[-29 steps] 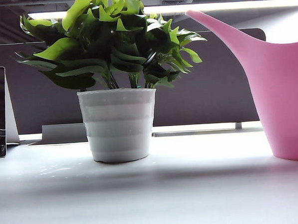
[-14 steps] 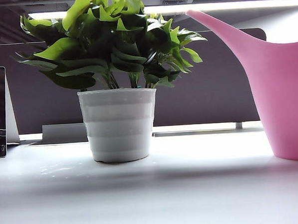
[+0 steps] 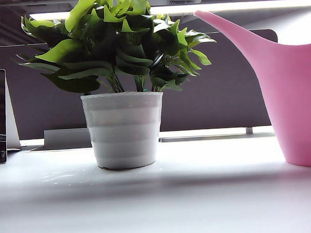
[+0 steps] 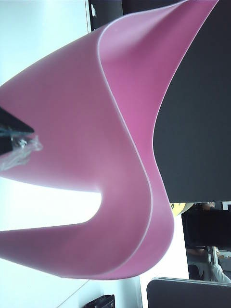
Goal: Pick up the watering can from the table, water the potted plant, and put the can back.
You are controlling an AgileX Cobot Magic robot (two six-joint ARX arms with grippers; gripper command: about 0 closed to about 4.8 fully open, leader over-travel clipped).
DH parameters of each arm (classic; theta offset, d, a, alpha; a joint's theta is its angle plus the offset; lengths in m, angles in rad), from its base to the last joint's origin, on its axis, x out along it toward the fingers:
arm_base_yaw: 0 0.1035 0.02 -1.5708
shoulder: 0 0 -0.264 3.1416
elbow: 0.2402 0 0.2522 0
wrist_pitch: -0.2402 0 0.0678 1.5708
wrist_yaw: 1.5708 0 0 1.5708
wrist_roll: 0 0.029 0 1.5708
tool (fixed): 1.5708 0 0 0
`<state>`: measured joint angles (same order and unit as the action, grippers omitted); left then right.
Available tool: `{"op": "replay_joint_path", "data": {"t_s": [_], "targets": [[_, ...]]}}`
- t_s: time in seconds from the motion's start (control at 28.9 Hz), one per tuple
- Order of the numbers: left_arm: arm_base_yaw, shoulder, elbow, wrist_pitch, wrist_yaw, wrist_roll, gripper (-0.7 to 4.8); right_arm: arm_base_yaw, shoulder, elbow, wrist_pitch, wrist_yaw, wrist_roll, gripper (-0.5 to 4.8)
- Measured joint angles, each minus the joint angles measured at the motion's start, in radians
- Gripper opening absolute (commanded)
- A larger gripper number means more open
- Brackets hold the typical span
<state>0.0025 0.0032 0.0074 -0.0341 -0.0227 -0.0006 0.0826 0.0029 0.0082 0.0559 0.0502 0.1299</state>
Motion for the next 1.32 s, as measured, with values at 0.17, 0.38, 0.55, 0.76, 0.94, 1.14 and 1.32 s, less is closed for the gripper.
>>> {"op": "replay_joint_path", "data": {"t_s": [0.17, 0.38, 0.55, 0.76, 0.94, 1.14, 1.32], "targets": [[0.0, 0.0, 0.0, 0.0, 0.0, 0.0, -0.05, 0.0, 0.0, 0.0, 0.006, 0.0, 0.0, -0.08], [0.0, 0.0, 0.0, 0.0, 0.0, 0.0, -0.05, 0.0, 0.0, 0.0, 0.006, 0.0, -0.019, -0.08], [0.0, 0.0, 0.0, 0.0, 0.0, 0.0, -0.05, 0.0, 0.0, 0.0, 0.006, 0.0, -0.026, -0.08], [0.0, 0.0, 0.0, 0.0, 0.0, 0.0, -0.05, 0.0, 0.0, 0.0, 0.006, 0.0, -0.026, -0.08], [0.0, 0.0, 0.0, 0.0, 0.0, 0.0, -0.05, 0.0, 0.0, 0.0, 0.006, 0.0, -0.026, -0.08], [0.0, 0.0, 0.0, 0.0, 0.0, 0.0, -0.05, 0.0, 0.0, 0.0, 0.006, 0.0, -0.026, -0.08], [0.0, 0.0, 0.0, 0.0, 0.0, 0.0, -0.05, 0.0, 0.0, 0.0, 0.006, 0.0, -0.026, -0.08]]}}
